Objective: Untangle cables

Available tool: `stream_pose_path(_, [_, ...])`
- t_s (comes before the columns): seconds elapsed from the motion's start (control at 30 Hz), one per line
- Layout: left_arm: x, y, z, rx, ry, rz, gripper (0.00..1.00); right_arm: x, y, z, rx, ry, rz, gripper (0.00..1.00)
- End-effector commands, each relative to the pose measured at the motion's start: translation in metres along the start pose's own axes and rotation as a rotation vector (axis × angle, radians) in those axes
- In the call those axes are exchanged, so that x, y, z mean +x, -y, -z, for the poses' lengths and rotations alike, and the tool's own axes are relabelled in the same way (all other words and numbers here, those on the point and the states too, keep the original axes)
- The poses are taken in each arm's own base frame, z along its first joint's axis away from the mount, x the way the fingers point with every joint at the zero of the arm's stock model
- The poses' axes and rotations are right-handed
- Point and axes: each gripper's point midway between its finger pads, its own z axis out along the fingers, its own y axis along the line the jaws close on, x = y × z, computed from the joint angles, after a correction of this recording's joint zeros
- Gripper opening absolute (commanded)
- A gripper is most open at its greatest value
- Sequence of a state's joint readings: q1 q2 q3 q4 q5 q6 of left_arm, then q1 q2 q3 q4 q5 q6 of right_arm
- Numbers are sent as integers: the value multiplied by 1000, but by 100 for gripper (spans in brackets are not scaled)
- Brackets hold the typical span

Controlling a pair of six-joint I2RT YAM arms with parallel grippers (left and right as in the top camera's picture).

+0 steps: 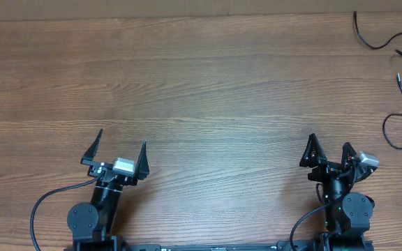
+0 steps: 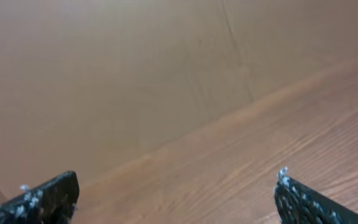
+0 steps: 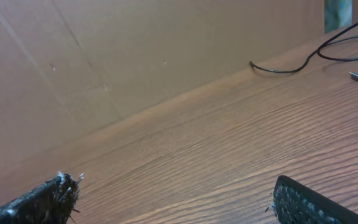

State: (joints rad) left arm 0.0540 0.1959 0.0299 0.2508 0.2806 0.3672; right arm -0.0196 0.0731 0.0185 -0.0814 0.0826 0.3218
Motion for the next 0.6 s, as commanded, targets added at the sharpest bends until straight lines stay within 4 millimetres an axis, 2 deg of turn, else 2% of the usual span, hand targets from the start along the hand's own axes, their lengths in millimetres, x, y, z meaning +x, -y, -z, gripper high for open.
stream_pose_path(0.0, [17,5,4,11,-55,31,100,3,2,-1,4,-4,-7,100])
stream_pose_path(0.27, [58,7,14,-23,-224,64,100,3,2,-1,4,-4,-7,100])
stream_pose_path(0.4, [61,-5,17,-106,-241,94,100,3,2,-1,4,-4,-7,100])
stream_pose_path(0.57, [72,-31,25,-310,-264,364,100,3,2,-1,4,-4,-7,100])
